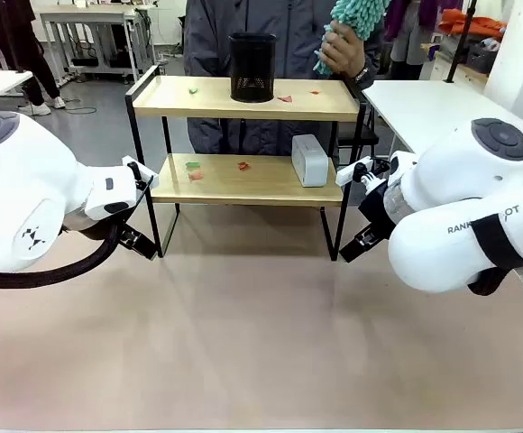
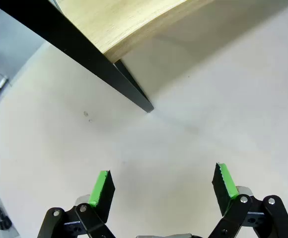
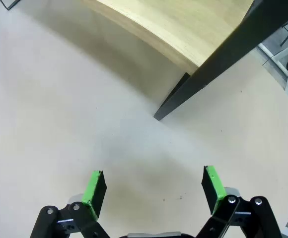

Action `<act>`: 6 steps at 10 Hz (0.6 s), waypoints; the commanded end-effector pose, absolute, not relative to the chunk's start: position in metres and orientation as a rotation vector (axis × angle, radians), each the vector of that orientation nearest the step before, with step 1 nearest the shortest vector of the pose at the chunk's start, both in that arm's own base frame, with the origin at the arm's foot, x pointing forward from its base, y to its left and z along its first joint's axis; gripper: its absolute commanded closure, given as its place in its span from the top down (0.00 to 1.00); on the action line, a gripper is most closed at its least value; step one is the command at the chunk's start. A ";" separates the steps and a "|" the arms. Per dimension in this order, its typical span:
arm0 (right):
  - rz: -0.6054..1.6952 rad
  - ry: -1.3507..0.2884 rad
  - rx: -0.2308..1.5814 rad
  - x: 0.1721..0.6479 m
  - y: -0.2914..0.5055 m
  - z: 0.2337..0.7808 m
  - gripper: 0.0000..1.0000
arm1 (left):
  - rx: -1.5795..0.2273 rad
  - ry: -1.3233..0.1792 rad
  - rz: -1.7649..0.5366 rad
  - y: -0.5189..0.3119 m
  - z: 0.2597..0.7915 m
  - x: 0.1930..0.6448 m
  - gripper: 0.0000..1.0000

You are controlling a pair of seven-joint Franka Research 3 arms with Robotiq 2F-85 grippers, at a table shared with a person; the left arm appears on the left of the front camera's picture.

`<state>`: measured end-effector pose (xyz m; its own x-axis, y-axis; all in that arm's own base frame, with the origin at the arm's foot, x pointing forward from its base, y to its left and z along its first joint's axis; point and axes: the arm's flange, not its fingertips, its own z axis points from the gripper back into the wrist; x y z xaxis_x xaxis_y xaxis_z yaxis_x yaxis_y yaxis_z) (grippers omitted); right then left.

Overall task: Clean the shelf.
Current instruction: Pick up the Duster from the human.

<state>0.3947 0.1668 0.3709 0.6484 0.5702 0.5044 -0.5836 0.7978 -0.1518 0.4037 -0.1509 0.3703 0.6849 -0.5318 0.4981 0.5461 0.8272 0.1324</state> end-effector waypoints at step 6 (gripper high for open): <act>0.656 -0.565 0.025 0.395 0.167 0.371 1.00 | -0.027 -0.549 -0.604 -0.151 0.370 0.404 1.00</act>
